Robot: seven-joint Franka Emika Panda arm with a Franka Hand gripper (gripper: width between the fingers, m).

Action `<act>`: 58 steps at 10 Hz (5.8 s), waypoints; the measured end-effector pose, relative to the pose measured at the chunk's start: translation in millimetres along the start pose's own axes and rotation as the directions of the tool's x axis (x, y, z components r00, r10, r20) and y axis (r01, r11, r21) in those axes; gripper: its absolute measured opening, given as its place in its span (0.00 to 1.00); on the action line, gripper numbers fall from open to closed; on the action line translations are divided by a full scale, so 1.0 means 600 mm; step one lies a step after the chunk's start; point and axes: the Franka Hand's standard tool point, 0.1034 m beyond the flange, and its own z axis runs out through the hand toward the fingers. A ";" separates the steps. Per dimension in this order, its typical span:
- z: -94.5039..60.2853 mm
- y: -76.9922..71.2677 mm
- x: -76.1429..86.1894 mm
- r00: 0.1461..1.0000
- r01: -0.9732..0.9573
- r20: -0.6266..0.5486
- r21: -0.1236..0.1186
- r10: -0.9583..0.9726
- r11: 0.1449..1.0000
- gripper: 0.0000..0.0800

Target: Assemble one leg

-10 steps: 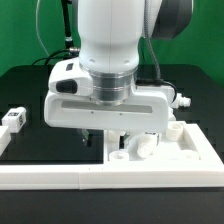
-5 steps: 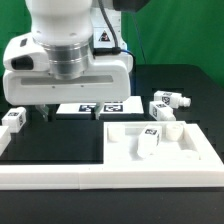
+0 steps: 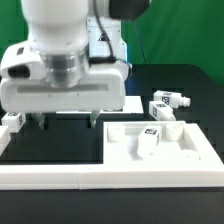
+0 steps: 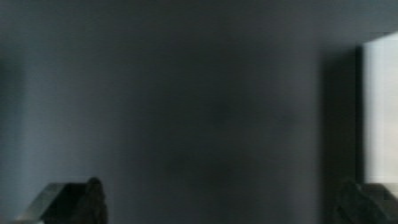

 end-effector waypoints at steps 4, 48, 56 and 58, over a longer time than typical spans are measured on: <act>-0.003 0.078 -0.028 0.993 -0.083 0.081 -0.026 0.085 0.996 0.81; -0.052 0.106 -0.085 0.854 -0.006 0.519 -0.056 0.034 0.998 0.36; -0.160 0.058 0.010 0.994 -0.005 -0.110 -0.062 -0.002 0.998 0.36; -0.206 0.005 0.053 0.953 -0.046 -0.300 -0.027 0.036 0.999 0.36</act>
Offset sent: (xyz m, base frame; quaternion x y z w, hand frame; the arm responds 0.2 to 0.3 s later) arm -0.0056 0.0250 0.0129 0.0164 -0.0126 0.0733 0.9971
